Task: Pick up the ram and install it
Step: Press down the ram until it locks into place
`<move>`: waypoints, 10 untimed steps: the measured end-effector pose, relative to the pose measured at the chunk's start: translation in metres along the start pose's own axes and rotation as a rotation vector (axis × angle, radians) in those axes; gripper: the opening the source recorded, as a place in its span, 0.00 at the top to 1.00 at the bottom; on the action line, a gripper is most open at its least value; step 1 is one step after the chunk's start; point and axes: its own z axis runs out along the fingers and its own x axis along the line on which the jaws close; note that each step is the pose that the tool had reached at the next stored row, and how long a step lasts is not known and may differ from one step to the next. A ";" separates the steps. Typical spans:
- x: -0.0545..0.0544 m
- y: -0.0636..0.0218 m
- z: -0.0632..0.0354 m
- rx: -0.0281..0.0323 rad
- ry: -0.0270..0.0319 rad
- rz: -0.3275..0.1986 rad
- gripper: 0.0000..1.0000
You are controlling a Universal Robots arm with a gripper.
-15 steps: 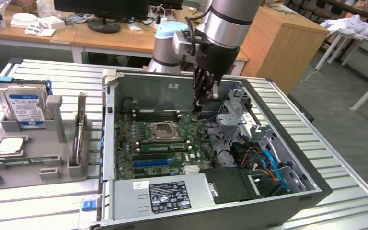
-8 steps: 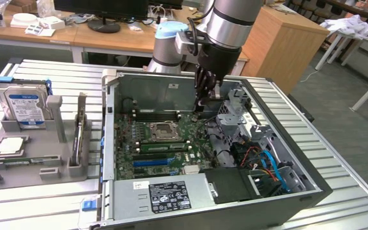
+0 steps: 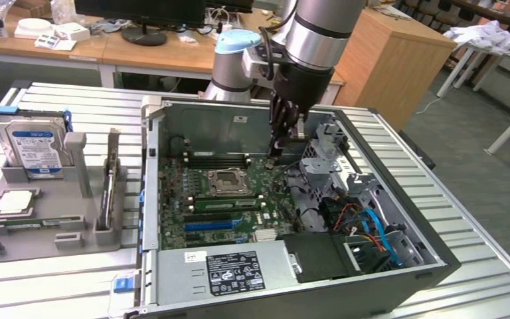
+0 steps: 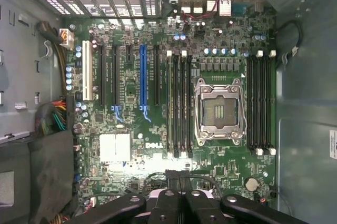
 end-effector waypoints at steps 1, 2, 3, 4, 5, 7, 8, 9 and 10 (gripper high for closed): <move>0.000 0.0000 0.0009 0.0015 -0.0001 0.000 0.89; 0.000 0.0000 0.0019 0.0031 -0.0002 0.000 0.89; 0.000 0.0000 0.0029 0.0046 -0.0001 0.000 0.89; 0.000 0.0000 0.0039 0.0060 -0.0001 0.000 0.89; 0.000 0.0000 0.0049 0.0077 -0.0002 0.000 0.89; 0.000 0.0000 0.0069 0.0117 -0.0003 0.000 0.89; 0.000 0.0000 0.0080 0.0138 -0.0003 -0.001 0.89; 0.000 0.0000 0.0091 0.0158 -0.0004 -0.001 0.89; 0.000 0.0000 0.0101 0.0175 -0.0004 -0.001 0.89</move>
